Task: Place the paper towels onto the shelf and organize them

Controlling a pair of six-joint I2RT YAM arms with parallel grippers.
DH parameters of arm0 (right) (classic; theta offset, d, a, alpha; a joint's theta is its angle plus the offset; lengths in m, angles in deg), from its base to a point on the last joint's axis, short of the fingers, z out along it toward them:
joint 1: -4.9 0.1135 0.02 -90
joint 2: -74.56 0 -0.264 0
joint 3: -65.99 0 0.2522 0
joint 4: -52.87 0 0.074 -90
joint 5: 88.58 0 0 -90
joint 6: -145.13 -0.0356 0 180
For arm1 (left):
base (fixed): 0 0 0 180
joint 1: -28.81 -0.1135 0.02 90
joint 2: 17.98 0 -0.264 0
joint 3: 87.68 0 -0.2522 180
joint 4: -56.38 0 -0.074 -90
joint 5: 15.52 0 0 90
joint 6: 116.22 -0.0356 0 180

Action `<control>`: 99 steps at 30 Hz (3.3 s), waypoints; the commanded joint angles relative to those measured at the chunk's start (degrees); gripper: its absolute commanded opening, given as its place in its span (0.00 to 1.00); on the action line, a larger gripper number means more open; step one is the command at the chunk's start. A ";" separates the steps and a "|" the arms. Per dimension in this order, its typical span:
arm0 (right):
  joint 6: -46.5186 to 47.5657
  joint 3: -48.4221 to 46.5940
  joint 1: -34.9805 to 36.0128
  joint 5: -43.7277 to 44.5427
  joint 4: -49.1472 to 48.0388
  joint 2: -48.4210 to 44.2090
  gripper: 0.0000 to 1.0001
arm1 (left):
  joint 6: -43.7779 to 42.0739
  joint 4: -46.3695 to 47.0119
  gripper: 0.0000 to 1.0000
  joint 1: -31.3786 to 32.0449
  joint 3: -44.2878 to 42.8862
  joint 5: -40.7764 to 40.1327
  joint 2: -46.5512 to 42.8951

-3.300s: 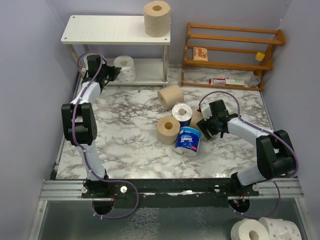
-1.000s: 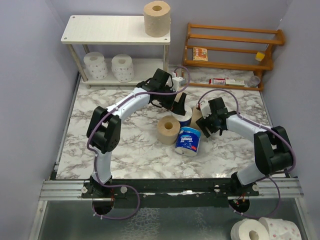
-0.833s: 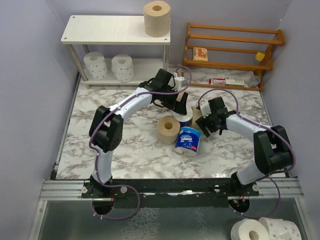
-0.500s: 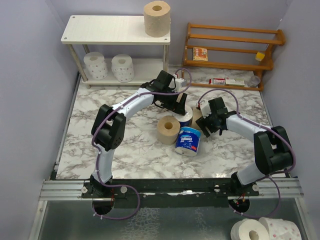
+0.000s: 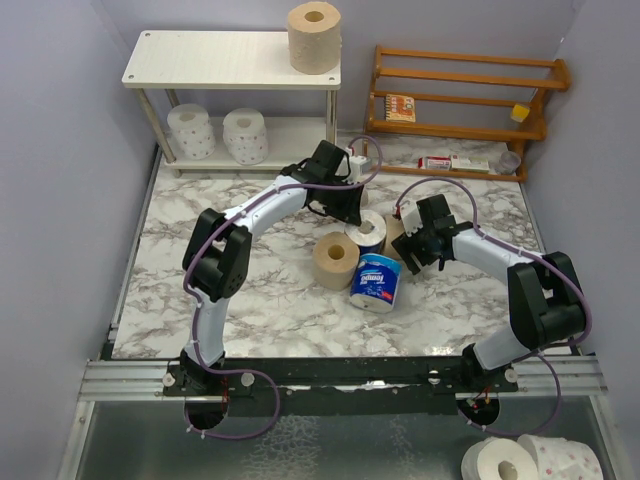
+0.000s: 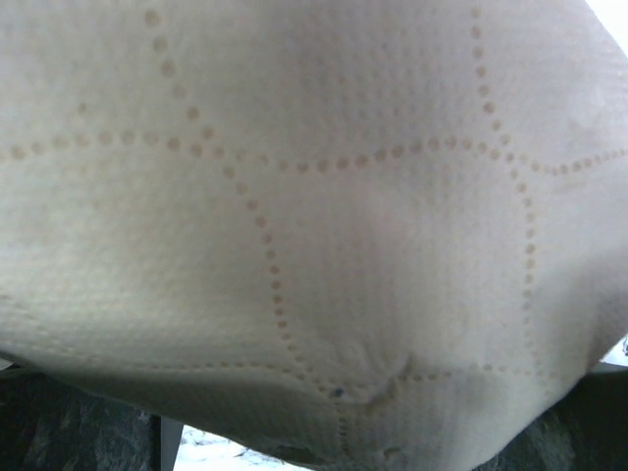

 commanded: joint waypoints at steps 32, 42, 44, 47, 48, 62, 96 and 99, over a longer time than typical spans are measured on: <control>1.33 4.15 0.30 2.52 3.88 6.72 0.75 | 11.43 5.47 0.48 -0.30 6.21 28.83 1.22; 1.37 4.11 0.30 2.35 3.86 6.54 0.75 | 1.46 -3.12 0.51 0.07 0.53 25.30 3.06; 1.42 4.01 0.30 2.24 3.87 6.60 0.75 | -0.56 -4.88 0.59 0.41 -0.79 24.17 3.03; 1.42 4.01 0.30 2.25 3.92 6.62 0.75 | -3.20 -6.16 0.64 0.92 -2.07 22.92 2.59; 1.43 3.98 0.30 2.33 3.89 6.58 0.75 | -3.77 -6.52 0.64 1.13 -2.47 22.52 2.59; 1.43 4.02 0.30 1.97 3.99 6.34 0.75 | -18.23 -20.19 0.65 8.47 -8.37 9.66 3.60; 1.40 4.16 0.29 2.26 3.79 6.10 0.75 | -4.79 -21.25 0.00 1.25 -31.25 7.61 3.99; 1.51 4.20 0.30 2.17 3.82 6.19 0.75 | -4.44 -21.27 0.00 -0.41 -32.35 -0.68 0.91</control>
